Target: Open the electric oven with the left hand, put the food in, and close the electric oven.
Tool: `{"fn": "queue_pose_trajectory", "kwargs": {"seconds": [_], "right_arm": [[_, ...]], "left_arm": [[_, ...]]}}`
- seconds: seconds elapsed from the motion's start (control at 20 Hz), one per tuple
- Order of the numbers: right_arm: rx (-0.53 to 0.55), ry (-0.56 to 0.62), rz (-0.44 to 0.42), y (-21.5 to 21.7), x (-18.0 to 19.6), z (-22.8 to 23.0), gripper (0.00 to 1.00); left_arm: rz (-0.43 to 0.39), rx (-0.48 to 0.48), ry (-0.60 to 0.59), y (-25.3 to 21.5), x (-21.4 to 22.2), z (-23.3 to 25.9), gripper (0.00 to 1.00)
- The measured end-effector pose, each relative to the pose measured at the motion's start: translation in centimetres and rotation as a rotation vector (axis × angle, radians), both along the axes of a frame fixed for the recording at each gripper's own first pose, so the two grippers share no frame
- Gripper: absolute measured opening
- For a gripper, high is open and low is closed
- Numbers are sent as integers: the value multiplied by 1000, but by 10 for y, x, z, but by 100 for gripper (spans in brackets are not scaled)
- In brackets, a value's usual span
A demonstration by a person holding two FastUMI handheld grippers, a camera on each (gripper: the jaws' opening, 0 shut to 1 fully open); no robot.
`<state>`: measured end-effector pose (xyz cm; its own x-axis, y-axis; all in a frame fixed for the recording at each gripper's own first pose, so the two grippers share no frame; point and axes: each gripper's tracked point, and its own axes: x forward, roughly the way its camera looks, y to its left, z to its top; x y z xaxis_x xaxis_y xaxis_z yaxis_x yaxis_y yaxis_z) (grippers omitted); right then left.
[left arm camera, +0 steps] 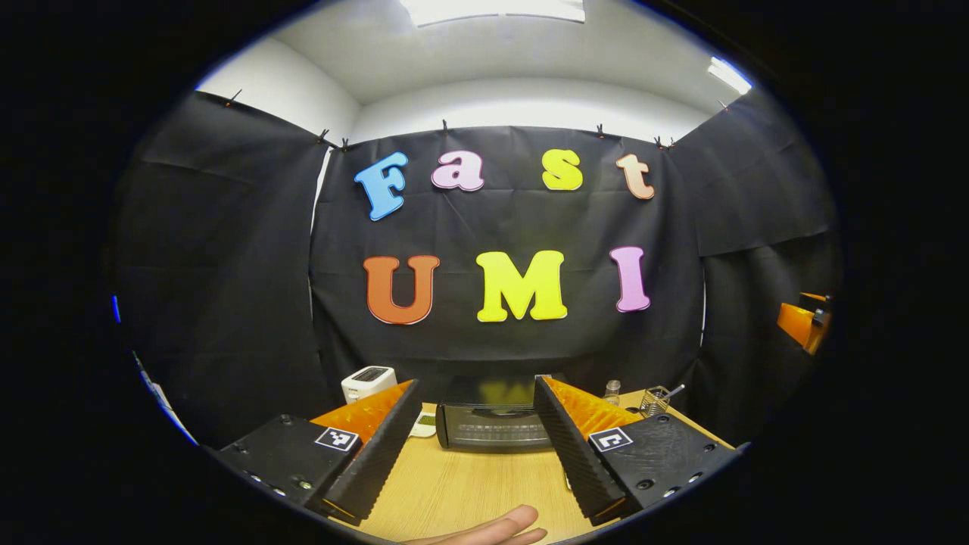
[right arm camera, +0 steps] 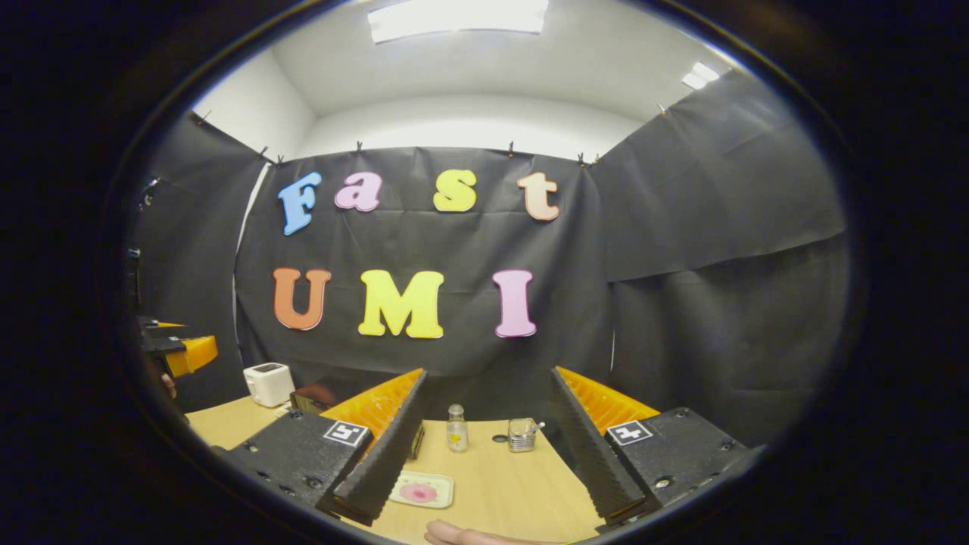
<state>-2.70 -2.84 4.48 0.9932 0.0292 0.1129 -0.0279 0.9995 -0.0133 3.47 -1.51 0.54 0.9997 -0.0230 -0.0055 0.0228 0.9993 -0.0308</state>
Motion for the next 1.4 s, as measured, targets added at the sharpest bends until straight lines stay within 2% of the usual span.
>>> {"fn": "queue_pose_trajectory", "kwargs": {"seconds": [0.4, 0.55, 0.6, 0.7, 0.85, 1.15, 1.3, 1.4], "right_arm": [[12, -13, 5, -19, 33, -8, 97], [19, 13, 18, -23, 48, -21, 97], [27, 32, 29, -23, 53, -27, 99], [41, 68, 48, -25, 63, -38, 97], [47, 91, 37, -35, 78, -45, 97], [90, 106, 54, -49, 79, -47, 97], [85, 84, 19, -63, 77, -45, 99], [86, 87, 4, -68, 74, -48, 96]], "left_arm": [[0, 23, 61, -27, 96, -36, 95], [-26, 2, 100, -43, 138, -57, 95], [-30, 2, 118, -46, 152, -65, 95], [-31, 10, 161, -52, 179, -85, 95], [-53, 20, 249, -63, 214, -123, 96], [-81, 38, 435, -70, 263, -192, 96], [-91, 40, 500, -74, 277, -216, 96], [-93, 35, 549, -75, 280, -232, 96]]}}
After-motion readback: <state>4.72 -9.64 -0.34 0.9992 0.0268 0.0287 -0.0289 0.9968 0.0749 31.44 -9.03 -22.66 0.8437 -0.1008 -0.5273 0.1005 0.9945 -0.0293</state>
